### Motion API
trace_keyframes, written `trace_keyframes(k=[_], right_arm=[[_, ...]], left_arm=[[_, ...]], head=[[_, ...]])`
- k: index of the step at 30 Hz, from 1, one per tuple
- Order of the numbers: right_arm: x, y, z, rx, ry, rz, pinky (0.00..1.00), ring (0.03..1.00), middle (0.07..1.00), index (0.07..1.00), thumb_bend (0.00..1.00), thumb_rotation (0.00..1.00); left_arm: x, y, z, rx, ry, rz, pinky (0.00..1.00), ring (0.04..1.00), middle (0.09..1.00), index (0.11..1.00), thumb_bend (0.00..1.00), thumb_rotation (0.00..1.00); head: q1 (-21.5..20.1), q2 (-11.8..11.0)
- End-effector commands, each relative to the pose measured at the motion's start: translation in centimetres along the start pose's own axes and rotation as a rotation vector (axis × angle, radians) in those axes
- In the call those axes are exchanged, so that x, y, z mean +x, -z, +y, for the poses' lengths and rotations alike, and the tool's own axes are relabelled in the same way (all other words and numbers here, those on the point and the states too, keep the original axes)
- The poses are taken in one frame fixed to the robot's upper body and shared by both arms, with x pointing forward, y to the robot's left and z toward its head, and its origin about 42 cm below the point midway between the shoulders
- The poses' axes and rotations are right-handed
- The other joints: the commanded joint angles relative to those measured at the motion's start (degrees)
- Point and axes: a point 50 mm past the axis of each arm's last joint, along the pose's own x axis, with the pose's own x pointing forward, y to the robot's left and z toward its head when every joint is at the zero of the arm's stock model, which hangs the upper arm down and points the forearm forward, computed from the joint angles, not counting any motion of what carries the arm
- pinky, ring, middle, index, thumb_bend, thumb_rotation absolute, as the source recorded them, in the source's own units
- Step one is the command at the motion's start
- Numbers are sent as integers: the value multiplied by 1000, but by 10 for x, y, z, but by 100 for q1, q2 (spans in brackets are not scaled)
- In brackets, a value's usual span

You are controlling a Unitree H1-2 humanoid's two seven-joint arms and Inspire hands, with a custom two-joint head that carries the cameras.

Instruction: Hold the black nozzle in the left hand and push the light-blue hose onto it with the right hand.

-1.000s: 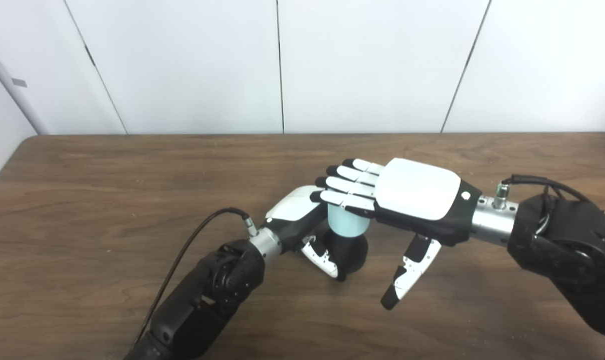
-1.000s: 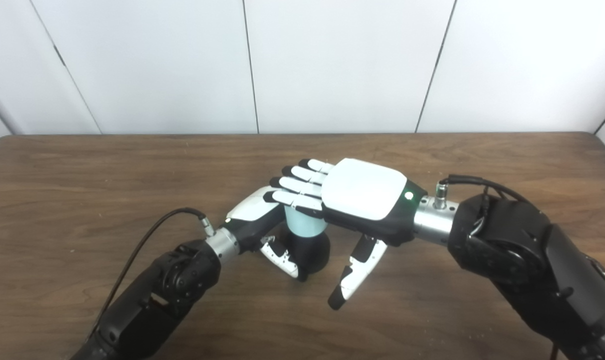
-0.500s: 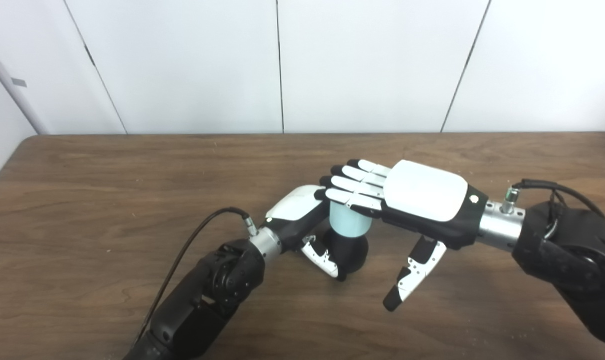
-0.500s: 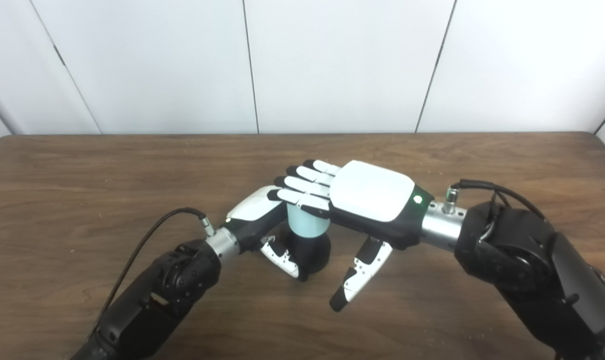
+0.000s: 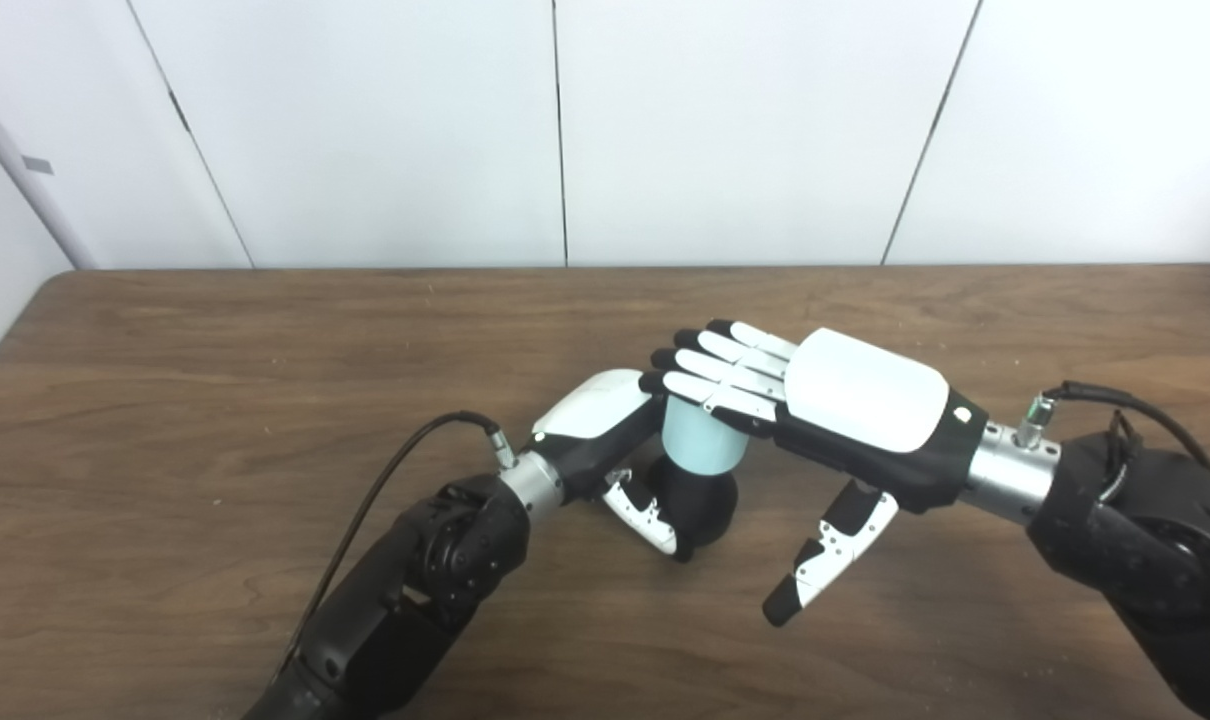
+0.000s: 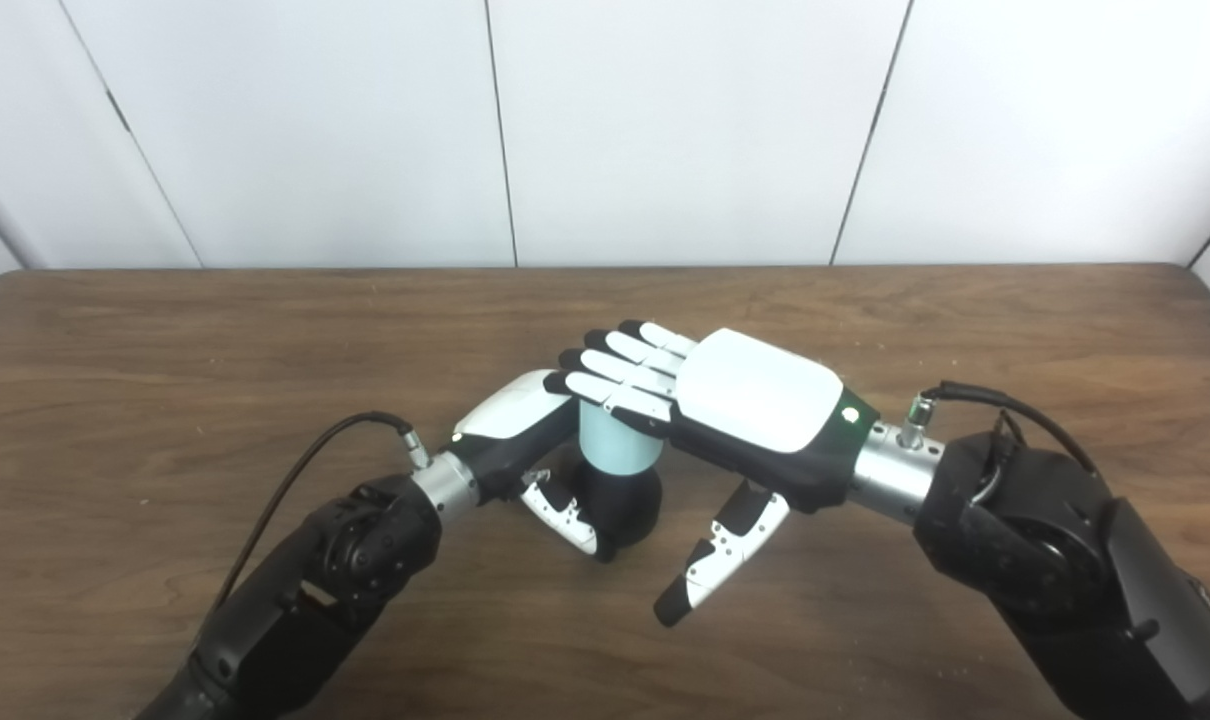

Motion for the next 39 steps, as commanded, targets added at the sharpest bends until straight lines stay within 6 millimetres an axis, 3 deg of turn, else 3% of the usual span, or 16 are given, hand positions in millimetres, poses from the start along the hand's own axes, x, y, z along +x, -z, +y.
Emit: trace_keyframes(k=[1,11,22,39], right_arm=[[-7,0,9,-9,-82,11,1000,1000,1000,1000,750,723],[-11,-7,23,-92,-85,-44,1000,1000,1000,1000,739,716],[2,-11,17,-162,-103,-104,1000,1000,1000,1000,727,723],[19,-12,8,-100,-173,-110,1000,1000,1000,995,724,754]], left_arm=[[-10,24,-20,0,127,116,1000,600,455,499,526,0],[-11,25,-21,-6,125,124,1000,600,456,499,526,0],[-10,22,-21,-5,123,122,1000,600,457,498,526,0],[-10,23,-22,1,129,118,1000,615,469,493,526,0]], head=[[-5,5],[-7,32],[-16,45],[-21,71]])
